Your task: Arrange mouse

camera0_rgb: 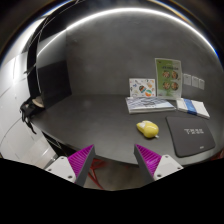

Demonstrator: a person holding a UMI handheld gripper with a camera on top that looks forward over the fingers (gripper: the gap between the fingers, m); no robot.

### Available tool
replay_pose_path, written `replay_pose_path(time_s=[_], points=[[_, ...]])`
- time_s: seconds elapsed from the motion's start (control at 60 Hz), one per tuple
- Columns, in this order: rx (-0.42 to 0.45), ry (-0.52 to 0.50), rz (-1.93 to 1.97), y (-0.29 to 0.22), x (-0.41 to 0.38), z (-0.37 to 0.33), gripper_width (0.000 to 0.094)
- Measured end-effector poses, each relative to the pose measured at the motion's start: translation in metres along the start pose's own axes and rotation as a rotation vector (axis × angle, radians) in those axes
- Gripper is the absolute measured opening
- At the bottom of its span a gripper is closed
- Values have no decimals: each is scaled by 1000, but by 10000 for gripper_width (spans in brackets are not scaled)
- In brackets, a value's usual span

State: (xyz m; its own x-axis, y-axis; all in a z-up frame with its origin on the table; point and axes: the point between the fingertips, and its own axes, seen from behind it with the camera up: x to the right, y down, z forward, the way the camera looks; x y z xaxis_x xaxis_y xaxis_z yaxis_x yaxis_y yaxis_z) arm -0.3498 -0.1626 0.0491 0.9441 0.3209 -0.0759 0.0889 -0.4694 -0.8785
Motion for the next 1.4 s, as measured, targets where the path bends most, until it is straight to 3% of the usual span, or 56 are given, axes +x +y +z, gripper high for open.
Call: replay_pose_path(time_s=[0.283,0.633,0.65,0.733,0.75,0.8,0.85,0.867,0.883,0.933,0.983,1.0,1.083,1.133,1.233,1.3,1.4], points=[[-53,41,-64,4,120,68,828],[-82,88,-30,-18,158,139,815],[-87,95,-27,-18,158,143,867],[-116,101,12,-23,156,150,771],[-115,110,7,-25,158,152,817],[-129,145,3,-26,163,157,713],[-148,161,11,-25,163,159,551],[-152,165,8,-25,163,159,601],[-156,168,5,-25,162,159,526],[-155,184,3,-25,161,159,477],[-163,203,6,-24,160,159,443],[-167,206,7,-24,160,159,470],[-181,195,51,-25,155,157,396],[-149,180,63,-39,148,149,398],[10,221,-5,-109,155,107,397],[107,289,-32,-152,188,71,394],[164,420,-45,-179,263,15,393]])
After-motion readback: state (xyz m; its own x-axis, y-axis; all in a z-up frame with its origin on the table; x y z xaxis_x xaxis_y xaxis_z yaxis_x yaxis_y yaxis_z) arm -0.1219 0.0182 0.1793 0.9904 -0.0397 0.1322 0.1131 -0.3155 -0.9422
